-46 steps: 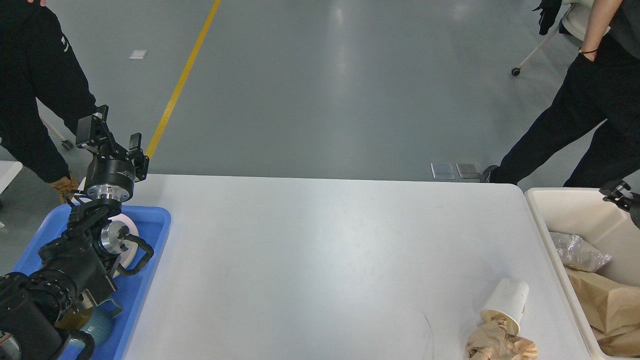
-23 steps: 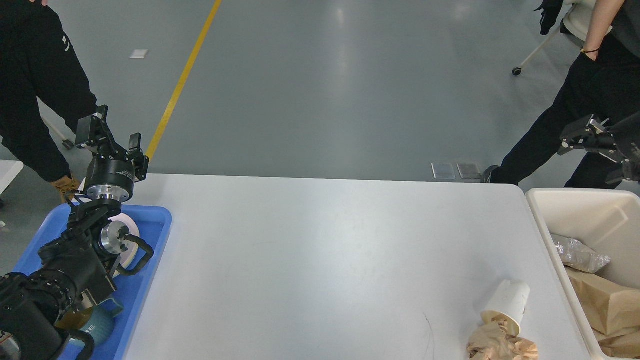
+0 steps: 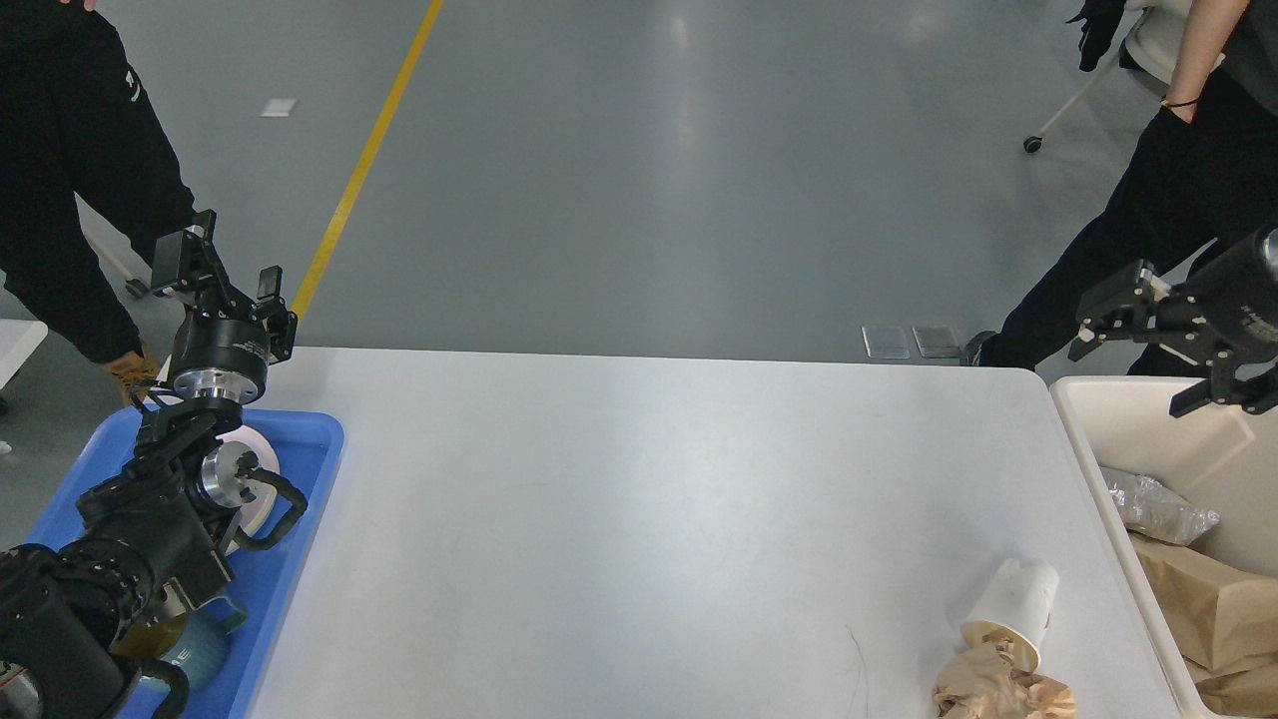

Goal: Tidy desktop
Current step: 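Bring the right gripper back over the white paper cup, then lower the right gripper and grasp the white paper cup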

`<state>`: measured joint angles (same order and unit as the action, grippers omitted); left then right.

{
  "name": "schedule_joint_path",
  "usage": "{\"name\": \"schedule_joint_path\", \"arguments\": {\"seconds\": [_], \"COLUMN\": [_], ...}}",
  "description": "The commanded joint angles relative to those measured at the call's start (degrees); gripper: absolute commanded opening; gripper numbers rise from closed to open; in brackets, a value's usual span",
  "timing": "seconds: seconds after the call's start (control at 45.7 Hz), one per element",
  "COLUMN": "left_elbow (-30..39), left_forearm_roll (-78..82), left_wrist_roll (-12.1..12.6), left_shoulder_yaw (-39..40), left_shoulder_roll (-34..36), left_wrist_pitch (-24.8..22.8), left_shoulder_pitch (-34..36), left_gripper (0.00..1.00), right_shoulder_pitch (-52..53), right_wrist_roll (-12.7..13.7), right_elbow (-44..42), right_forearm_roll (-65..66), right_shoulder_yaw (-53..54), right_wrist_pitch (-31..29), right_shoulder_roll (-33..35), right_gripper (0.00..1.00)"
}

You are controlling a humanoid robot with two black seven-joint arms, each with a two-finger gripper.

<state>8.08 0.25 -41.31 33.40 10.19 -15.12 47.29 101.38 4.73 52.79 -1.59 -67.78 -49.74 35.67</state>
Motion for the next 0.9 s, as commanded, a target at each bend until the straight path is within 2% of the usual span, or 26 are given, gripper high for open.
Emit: {"name": "schedule_joint_path", "arguments": {"seconds": [0.0, 0.197, 0.7, 0.874], "left_elbow": [0.0, 0.0, 0.0, 0.0], "left_forearm_roll": [0.0, 0.0, 0.0, 0.0], "left_wrist_roll": [0.0, 0.0, 0.0, 0.0], "left_shoulder_yaw": [0.0, 0.0, 0.0, 0.0], "left_shoulder_roll": [0.0, 0.0, 0.0, 0.0], "left_wrist_pitch": [0.0, 0.0, 0.0, 0.0], "left_shoulder_pitch": [0.0, -0.1, 0.0, 0.0], "left_gripper": [0.96, 0.96, 0.96, 0.96], "right_shoulder_pitch": [-11.4, -25.4, -37.6, -40.0], "right_wrist_roll": [0.0, 0.2, 0.2, 0.2], "right_elbow": [-0.6, -1.5, -11.1, -12.6], "right_forearm_roll": [0.0, 0.3, 0.4, 0.4], "right_shoulder_yaw": [4.7, 11.4, 18.6, 18.6], "right_wrist_pitch": [4.0, 16.1, 17.5, 22.6], "right_shoulder_roll": [-0.1, -1.3, -9.0, -10.4], "right_gripper": [1.00, 1.00, 1.00, 0.99]}}
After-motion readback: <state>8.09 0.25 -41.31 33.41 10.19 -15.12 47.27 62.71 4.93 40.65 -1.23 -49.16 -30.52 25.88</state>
